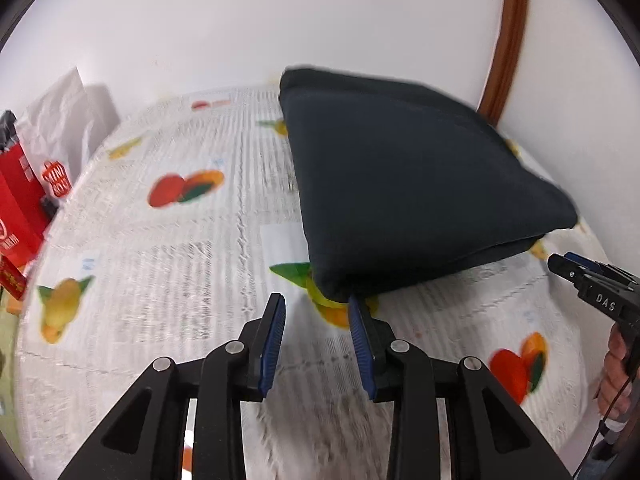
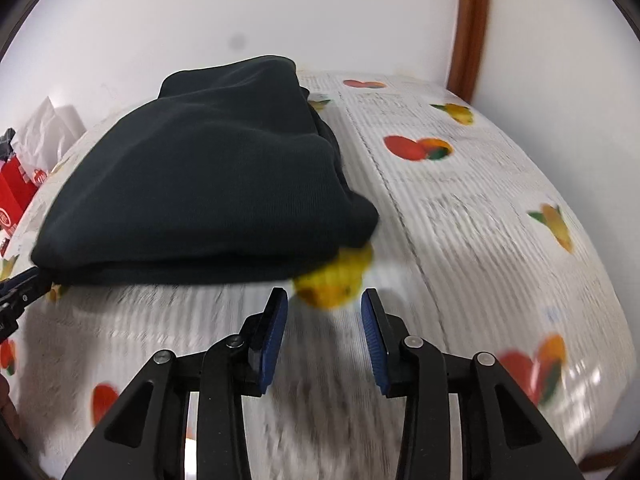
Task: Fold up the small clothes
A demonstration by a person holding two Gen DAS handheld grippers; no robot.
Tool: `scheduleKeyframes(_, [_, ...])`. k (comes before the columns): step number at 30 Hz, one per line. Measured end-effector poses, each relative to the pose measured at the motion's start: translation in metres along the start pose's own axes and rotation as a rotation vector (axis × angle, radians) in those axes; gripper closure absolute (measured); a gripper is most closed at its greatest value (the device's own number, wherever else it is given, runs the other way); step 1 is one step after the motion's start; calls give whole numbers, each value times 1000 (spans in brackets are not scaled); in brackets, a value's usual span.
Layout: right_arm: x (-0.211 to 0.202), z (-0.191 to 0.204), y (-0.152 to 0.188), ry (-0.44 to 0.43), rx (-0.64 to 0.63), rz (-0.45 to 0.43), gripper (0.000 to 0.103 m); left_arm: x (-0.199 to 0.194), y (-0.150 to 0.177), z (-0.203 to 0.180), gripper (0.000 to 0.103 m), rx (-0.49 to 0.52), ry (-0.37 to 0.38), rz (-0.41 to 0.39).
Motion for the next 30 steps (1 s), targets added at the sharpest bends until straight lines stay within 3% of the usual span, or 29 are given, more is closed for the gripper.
scheduleKeyframes(4, [-50,-7,-11,-19,62,-43,60,-42,-15,-11,49,12,17,-71])
scheduleKeyframes(6, [-77,-7,-21,-20,64,-74,43,-62,-22,-20,44,3,36,-89])
scheduleKeyframes(8, [-104,-9,-29,-11,64,-104,36,-77,-28,-28,35,-4,35,-107])
scheduleKeyframes(12, [-144,-14,-33,39,66,-142,17,-102,-31,-41,32,-16,42,-115])
scheduleKeyframes(16, [-178,-14,-32,60,22,-195,6,-128,-25,-46,28,-32,8,-125])
scheduleKeyframes(20, [-198,-21,-18,128,24,-185,3,-149,-16,-48,25,-32,-16,-130])
scheduleKeyframes(25, [-211,-26,-3,109,53,-171,3,-163,-8,-53,21,-20,-24,-128])
scheduleKeyframes(30, [-224,-29,-2,143,49,-195,3,-169,-9,-56,19,1,-51,-145])
Point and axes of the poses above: each gripper's, at about its wrist camera, not at the fingertips, and x roughly the way its jaws point, z to its left, y to its underside, the point moved 10 cm from there along x, roughly the way its jaws point, and after that the axes turned 8 degrees about y, right-handed, at the moved point
